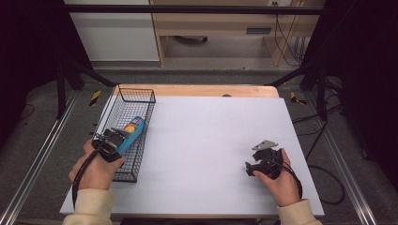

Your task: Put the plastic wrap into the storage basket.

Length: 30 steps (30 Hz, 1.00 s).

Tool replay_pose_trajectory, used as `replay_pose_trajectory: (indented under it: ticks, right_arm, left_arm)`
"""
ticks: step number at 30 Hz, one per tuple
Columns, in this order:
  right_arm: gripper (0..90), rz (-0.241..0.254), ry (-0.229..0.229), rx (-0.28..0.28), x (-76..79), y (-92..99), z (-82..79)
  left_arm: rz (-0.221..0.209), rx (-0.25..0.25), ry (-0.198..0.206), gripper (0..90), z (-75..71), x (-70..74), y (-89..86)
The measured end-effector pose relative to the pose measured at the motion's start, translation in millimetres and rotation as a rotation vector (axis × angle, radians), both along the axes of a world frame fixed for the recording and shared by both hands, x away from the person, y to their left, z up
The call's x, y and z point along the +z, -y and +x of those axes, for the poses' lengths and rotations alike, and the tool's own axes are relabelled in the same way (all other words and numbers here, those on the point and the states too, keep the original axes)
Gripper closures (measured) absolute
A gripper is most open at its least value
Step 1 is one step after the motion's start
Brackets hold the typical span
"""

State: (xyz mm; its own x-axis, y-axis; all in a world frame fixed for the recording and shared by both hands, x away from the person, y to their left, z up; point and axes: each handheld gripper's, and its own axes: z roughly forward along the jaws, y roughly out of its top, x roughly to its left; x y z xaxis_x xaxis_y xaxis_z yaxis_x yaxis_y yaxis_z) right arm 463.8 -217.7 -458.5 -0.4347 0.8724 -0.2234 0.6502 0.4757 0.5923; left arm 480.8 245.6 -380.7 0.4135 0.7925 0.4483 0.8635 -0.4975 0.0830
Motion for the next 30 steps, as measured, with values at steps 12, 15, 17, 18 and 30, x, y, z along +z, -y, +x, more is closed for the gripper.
replay_pose_trajectory:
  ticks: [12,15,17,18,30]
  right_arm:
    - [10.2,-0.003,-0.001,0.004,-0.3,0.7,-1.5]
    - [10.2,-0.002,0.004,0.004,-0.3,0.1,-1.8]
    - [10.1,-0.004,0.009,0.003,0.0,0.1,-2.0]
    - [9.9,-0.005,0.013,0.004,-0.1,0.5,-1.9]
    - [6.0,0.023,0.069,-0.026,3.5,3.6,-5.9]
  left_arm:
    - [-0.063,-0.035,0.169,16.9,-25.8,27.4,7.2]
    - [-0.100,-0.063,0.222,13.9,-33.2,37.0,13.4]
    - [-0.128,-0.085,0.252,11.9,-35.9,41.6,17.0]
    - [-0.146,-0.097,0.269,10.9,-37.2,43.4,19.7]
    - [-0.268,-0.301,0.380,6.4,-44.0,46.1,72.4]
